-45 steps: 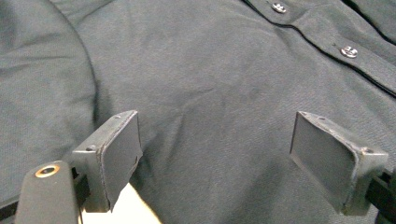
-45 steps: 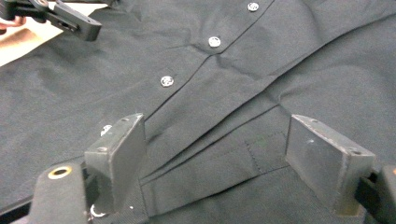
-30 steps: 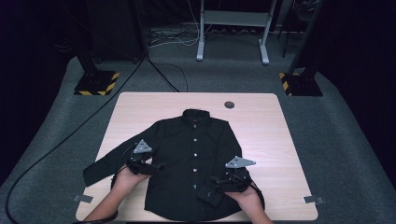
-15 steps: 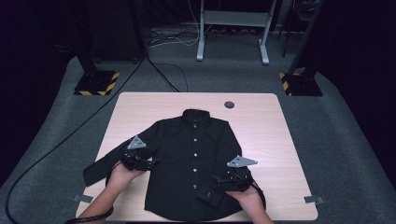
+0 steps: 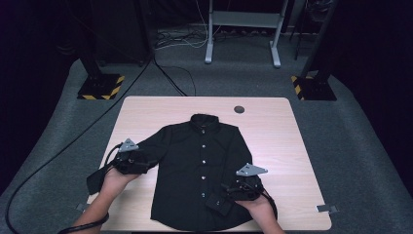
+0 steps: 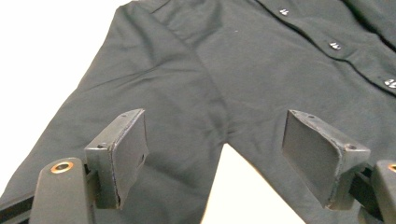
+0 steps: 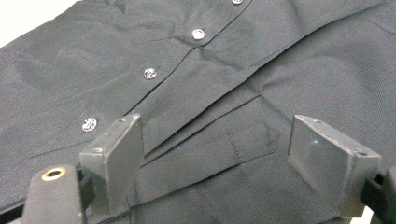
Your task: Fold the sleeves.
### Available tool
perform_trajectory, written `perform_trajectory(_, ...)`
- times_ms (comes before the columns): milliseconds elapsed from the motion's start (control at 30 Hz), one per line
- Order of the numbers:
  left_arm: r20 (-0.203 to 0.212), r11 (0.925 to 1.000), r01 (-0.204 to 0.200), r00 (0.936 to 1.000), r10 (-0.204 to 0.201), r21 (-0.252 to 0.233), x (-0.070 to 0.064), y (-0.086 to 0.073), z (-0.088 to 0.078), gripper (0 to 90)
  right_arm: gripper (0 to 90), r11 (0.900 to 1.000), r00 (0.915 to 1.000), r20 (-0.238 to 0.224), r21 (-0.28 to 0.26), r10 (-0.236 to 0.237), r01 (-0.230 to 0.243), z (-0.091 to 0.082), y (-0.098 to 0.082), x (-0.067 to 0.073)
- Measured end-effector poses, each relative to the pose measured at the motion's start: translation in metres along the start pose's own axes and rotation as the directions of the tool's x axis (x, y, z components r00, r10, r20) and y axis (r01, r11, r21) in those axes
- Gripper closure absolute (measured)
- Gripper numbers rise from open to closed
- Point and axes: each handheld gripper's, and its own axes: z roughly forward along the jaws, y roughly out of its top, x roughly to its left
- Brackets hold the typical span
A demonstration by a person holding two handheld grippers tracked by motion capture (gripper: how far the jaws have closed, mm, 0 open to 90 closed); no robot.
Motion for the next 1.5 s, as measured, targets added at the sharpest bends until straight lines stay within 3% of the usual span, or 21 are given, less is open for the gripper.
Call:
perform_trajectory(467,-0.056,0.9991,0.04,0.9977,-0.039,0.016,0.029,-0.015,-0.017,23.2,16.5,1.0,1.0,0.003,0.024,0.004,-0.004,0.002,-0.001,0.0)
perform_trajectory(1500,-0.108,0.9951,0.092,0.9902,-0.088,0.036,0.061,-0.035,-0.038,26.7,15.7,0.999,0.9996,0.021,0.034,-0.02,0.02,0.004,-0.001,0.006)
